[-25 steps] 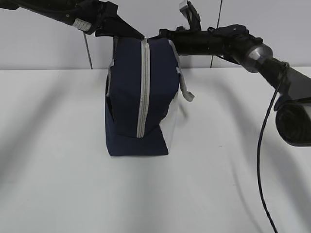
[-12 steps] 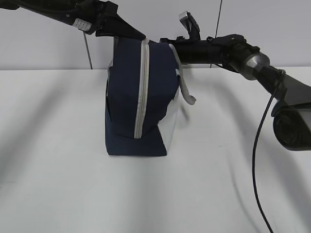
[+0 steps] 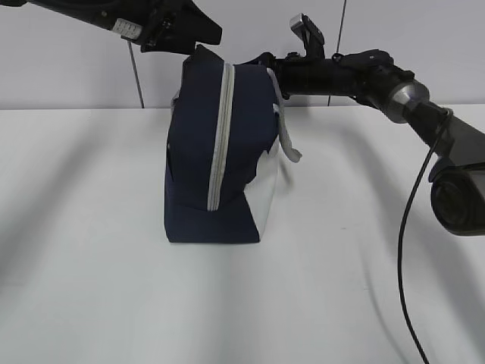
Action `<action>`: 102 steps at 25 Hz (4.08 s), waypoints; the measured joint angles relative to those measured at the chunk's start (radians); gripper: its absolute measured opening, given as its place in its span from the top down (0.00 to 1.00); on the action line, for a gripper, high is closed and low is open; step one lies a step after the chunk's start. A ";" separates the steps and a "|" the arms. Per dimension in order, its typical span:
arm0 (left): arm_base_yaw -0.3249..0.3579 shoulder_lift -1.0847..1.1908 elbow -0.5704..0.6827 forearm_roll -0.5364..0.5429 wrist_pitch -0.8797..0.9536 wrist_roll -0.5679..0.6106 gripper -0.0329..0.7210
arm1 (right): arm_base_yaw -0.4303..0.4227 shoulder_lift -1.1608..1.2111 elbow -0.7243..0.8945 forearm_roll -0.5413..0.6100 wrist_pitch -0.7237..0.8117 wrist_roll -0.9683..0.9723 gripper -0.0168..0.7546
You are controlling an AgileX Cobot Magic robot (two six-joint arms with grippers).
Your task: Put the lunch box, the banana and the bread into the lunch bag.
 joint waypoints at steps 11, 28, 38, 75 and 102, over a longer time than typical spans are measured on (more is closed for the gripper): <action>0.000 -0.002 0.000 0.056 -0.016 -0.022 0.21 | 0.000 0.008 -0.097 -0.003 -0.005 -0.060 0.22; 0.000 -0.073 -0.003 0.244 0.020 -0.166 0.21 | -0.053 -0.484 0.486 -0.012 -0.121 -0.098 0.22; 0.000 -0.255 -0.004 0.585 0.225 -0.542 0.21 | -0.073 -0.931 1.035 -0.012 0.078 -0.174 0.22; -0.006 -1.778 1.392 0.802 0.121 -0.680 0.27 | 0.173 -1.464 1.801 0.029 0.720 -0.298 0.22; -0.006 -1.950 1.418 0.930 0.093 -0.752 0.37 | 0.381 -1.589 1.881 1.487 1.254 -2.041 0.22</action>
